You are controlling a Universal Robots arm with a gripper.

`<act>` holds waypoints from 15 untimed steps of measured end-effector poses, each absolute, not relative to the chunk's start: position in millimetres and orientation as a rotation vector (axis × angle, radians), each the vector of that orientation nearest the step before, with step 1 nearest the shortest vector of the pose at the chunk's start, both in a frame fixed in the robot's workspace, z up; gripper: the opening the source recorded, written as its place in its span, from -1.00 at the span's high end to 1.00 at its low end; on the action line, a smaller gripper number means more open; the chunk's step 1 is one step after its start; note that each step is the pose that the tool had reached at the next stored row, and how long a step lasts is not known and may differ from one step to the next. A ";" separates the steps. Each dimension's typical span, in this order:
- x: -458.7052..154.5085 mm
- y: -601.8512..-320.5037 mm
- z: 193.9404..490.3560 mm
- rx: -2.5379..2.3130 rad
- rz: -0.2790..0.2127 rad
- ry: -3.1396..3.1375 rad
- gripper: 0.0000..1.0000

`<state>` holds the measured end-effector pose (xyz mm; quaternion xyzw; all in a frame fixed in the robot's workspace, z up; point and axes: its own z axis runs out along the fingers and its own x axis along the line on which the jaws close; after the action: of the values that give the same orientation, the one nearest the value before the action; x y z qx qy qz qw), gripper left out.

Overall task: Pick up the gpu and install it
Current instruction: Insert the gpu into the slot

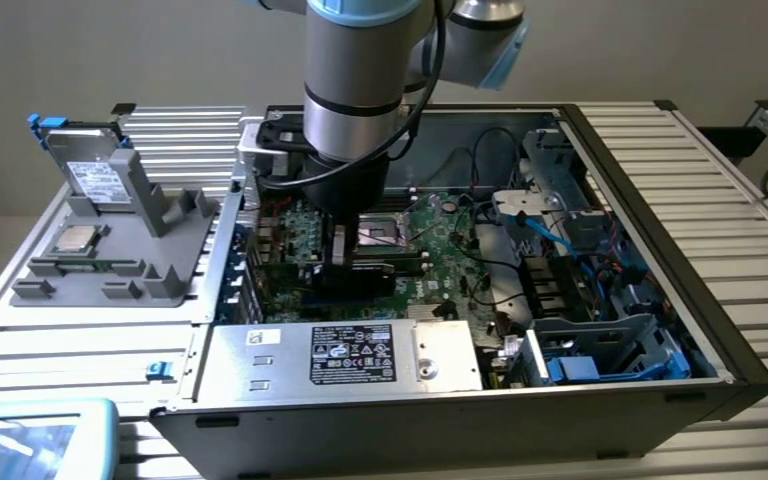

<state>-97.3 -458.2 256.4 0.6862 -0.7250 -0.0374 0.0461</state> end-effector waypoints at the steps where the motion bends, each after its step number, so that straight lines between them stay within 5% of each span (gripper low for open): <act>1: -97.2 -458.2 256.4 2.095 -0.114 -2.212 0.45; 15: -97.6 -456.1 256.4 2.103 -0.113 -2.204 0.45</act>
<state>-97.6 -456.1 256.4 0.6891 -0.7222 -0.0372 0.0463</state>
